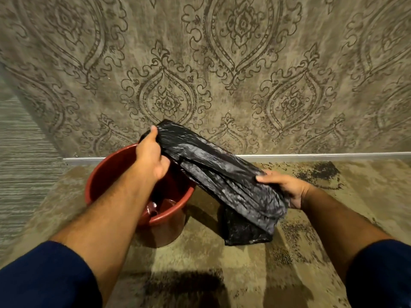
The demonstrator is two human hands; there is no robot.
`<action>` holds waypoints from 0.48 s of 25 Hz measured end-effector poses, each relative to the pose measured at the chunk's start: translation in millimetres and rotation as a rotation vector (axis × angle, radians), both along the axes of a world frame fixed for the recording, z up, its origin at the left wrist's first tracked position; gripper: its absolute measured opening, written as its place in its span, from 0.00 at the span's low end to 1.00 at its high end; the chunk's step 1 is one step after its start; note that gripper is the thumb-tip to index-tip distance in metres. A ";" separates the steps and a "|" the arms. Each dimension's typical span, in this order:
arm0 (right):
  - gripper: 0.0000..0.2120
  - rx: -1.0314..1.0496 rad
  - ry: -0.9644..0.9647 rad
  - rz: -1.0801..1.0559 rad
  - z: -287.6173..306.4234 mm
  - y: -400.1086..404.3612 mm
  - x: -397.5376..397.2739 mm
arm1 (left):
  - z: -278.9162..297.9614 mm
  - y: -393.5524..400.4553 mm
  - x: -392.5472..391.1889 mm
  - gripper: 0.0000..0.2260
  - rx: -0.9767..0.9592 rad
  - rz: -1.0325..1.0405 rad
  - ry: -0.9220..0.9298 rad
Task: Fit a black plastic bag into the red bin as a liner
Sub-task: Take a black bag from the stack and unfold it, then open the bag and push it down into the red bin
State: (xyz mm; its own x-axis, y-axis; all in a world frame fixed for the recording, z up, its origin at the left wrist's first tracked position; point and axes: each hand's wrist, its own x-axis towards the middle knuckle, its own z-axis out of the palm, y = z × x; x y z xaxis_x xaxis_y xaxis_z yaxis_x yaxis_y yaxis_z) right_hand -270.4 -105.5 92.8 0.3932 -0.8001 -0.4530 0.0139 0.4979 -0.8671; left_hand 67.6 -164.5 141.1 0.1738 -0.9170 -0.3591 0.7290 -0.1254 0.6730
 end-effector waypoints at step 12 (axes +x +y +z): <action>0.22 -0.484 -0.135 0.018 99.4 -37.3 87.9 | -43.1 33.2 108.3 0.19 0.540 -0.604 -0.723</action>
